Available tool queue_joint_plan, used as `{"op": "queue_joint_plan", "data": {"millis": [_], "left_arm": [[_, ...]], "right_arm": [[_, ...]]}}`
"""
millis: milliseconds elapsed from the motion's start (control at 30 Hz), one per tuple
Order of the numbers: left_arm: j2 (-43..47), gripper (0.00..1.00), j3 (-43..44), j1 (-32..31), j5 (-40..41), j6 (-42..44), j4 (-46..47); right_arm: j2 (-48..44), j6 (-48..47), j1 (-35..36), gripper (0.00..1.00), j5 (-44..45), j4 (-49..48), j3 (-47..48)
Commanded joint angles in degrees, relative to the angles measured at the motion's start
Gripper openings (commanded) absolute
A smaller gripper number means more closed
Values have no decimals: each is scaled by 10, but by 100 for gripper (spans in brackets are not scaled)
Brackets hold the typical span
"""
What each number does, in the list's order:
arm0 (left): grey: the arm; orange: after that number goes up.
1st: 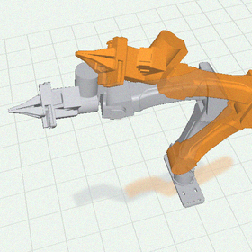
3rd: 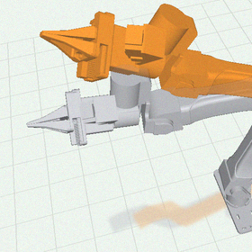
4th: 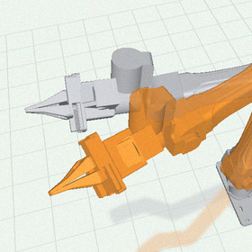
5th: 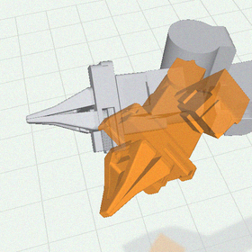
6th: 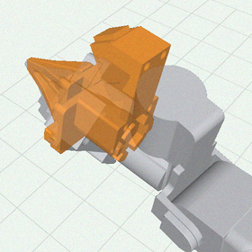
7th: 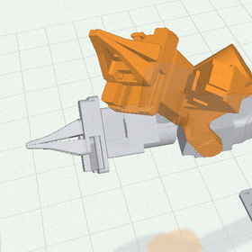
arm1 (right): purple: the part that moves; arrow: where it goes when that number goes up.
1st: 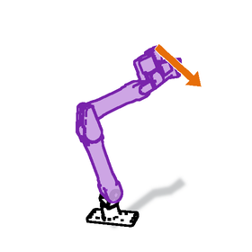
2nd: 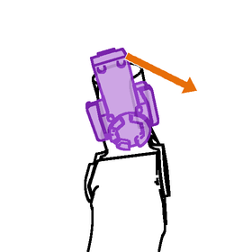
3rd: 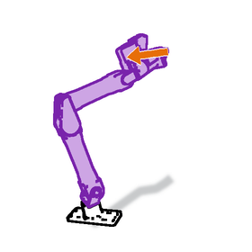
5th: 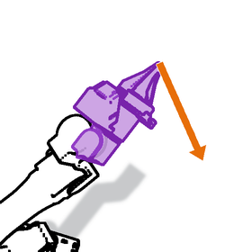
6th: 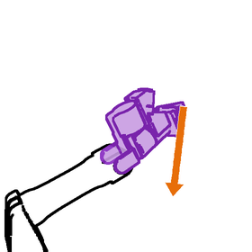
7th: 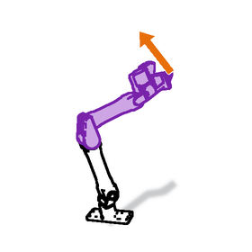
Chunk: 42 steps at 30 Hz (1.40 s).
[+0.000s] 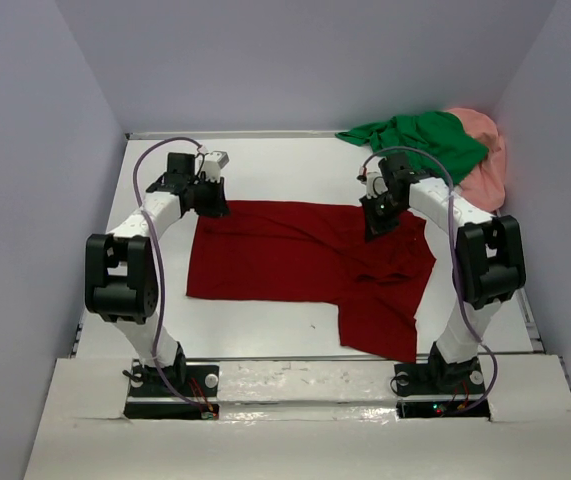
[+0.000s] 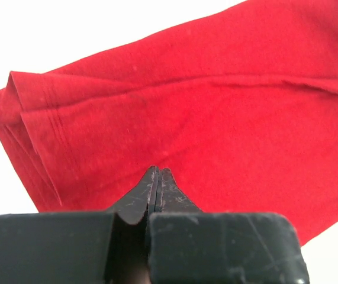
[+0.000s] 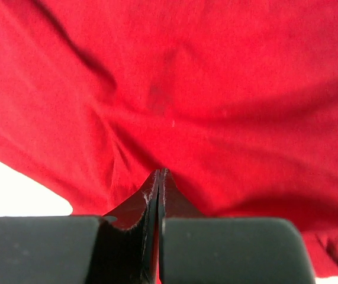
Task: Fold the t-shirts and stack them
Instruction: Fold the tshirt
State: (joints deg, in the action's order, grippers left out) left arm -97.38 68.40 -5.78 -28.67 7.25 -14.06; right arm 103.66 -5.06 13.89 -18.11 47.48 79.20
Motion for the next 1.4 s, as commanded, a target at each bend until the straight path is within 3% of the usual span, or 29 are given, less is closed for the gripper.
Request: {"op": "queue_joint_plan", "data": {"millis": [0,367,667,1067,1367], "left_arm": [[-17,0,1,0,-3,-22,63],[-167,0,90,-8,20,-49,26],[-196,0,110,-14,47,-60,49],[-242,0,180,-14,81,-101,60],[-253,0,197,-4,109,-120,41]], "right_arm": [[35,21,-3,0,-14,-66,23],[148,47,-3,0,11,-77,96],[170,48,-3,0,37,-83,136],[241,73,-3,0,63,-81,280],[313,96,-3,0,59,-6,384]]}}
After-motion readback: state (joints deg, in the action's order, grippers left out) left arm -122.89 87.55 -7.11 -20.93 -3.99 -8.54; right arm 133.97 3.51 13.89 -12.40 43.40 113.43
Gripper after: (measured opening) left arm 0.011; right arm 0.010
